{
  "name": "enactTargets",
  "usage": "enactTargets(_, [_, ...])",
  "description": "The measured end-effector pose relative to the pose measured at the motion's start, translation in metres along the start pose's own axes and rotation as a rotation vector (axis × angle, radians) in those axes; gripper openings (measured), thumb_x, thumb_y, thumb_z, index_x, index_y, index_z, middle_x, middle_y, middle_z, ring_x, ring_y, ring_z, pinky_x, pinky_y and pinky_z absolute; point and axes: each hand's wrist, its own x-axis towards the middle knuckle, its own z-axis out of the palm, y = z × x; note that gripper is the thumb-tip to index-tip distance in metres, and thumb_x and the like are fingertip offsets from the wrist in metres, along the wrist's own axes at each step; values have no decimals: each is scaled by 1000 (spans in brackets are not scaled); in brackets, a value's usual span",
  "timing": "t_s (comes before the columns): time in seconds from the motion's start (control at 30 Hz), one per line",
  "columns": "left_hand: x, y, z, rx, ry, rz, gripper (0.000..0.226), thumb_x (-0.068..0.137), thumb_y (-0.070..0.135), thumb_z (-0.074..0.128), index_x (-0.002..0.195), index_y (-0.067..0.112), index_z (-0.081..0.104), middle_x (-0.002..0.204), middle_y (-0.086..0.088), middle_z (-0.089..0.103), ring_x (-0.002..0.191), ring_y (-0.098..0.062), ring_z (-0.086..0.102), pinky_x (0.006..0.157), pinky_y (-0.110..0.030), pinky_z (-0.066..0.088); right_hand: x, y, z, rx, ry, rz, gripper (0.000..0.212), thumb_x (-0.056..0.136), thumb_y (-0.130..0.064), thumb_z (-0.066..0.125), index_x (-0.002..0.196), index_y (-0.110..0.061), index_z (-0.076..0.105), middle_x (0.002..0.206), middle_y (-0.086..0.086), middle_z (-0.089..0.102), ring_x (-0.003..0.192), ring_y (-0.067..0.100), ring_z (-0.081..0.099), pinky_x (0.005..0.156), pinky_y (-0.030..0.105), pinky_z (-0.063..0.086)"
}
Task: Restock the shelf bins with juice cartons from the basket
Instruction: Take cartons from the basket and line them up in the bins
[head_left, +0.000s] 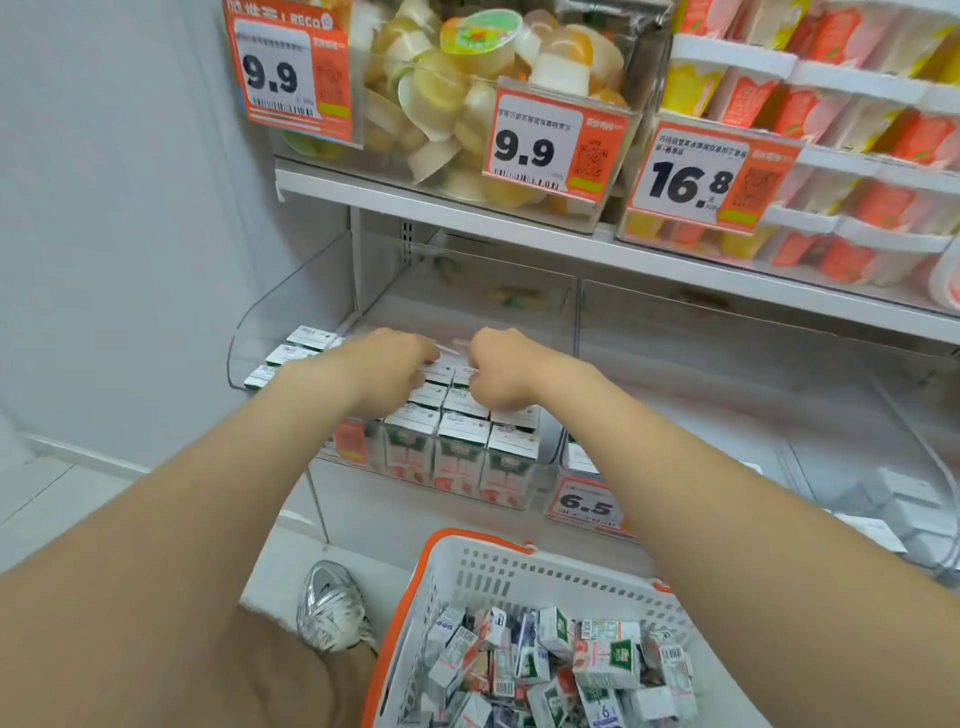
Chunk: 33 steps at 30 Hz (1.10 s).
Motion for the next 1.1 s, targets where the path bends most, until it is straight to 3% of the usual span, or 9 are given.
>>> enactTargets(0.17, [-39, 30, -3, 3, 193, 14, 34, 101, 22, 59, 135, 25, 61, 133, -7, 57, 124, -33, 53, 104, -46, 46, -31, 3, 3, 2, 179, -54, 9, 92, -3, 48, 87, -7, 54, 89, 12, 57, 72, 32, 54, 56, 37, 46])
enactTargets(0.23, [-62, 46, -4, -76, 275, 28, 17, 94, 26, 65, 111, 27, 68, 106, 4, 62, 105, -23, 58, 88, -39, 50, -55, 8, 13, 24, 409, -114, 28, 89, -8, 47, 109, -10, 67, 105, 13, 69, 94, 35, 64, 75, 45, 57])
enactTargets(0.33, [-94, 77, -2, -250, 122, 68, 10, 83, 29, 73, 75, 30, 67, 69, 11, 65, 70, -4, 61, 64, -25, 47, -107, 14, 29, 123, 593, -228, 30, 79, -22, 42, 89, -22, 70, 90, 3, 74, 86, 31, 66, 73, 41, 55])
enactTargets(0.47, [-106, 121, 42, -219, -279, 145, 26, 89, 27, 73, 68, 27, 59, 60, 12, 55, 58, -2, 54, 51, -15, 32, -155, 32, 71, 33, 319, -225, 20, 78, -27, 43, 66, -17, 56, 65, 9, 60, 61, 31, 55, 55, 36, 49])
enactTargets(0.6, [-89, 144, 114, -89, -503, 108, 17, 99, 23, 62, 110, 14, 71, 99, -1, 67, 85, -21, 55, 69, -29, 42, -160, 66, 132, -44, -92, -130, 28, 84, -9, 53, 59, -13, 42, 63, 9, 41, 57, 30, 45, 51, 31, 33])
enactTargets(0.7, [-76, 138, 165, -21, -561, 60, 11, 98, 22, 62, 105, 15, 68, 117, -10, 67, 94, -27, 55, 83, -37, 48, -157, 91, 181, -12, -281, -86, 35, 87, -1, 52, 59, -13, 36, 58, 10, 34, 57, 27, 33, 55, 37, 32])
enactTargets(0.87, [-81, 126, 233, 1, -651, -15, 9, 97, 14, 63, 105, 14, 67, 109, -9, 59, 87, -26, 51, 72, -35, 48, -159, 111, 248, -68, -425, -75, 42, 95, 6, 48, 65, -19, 33, 69, 6, 37, 57, 23, 39, 54, 33, 37])
enactTargets(0.97, [-96, 124, 268, -42, -711, -49, 19, 97, 9, 61, 113, 8, 69, 107, -6, 57, 89, -27, 56, 72, -35, 47, -163, 114, 289, -127, -507, -97, 24, 101, -1, 51, 79, -11, 52, 77, 5, 50, 60, 20, 50, 51, 33, 43])
enactTargets(1.1, [-111, 127, 301, -72, -723, -54, 32, 96, 0, 59, 126, 11, 64, 129, -11, 62, 114, -31, 63, 93, -40, 55, -169, 119, 331, -118, -640, -157, 8, 102, -8, 58, 104, -3, 63, 91, 9, 62, 77, 24, 63, 61, 36, 53])
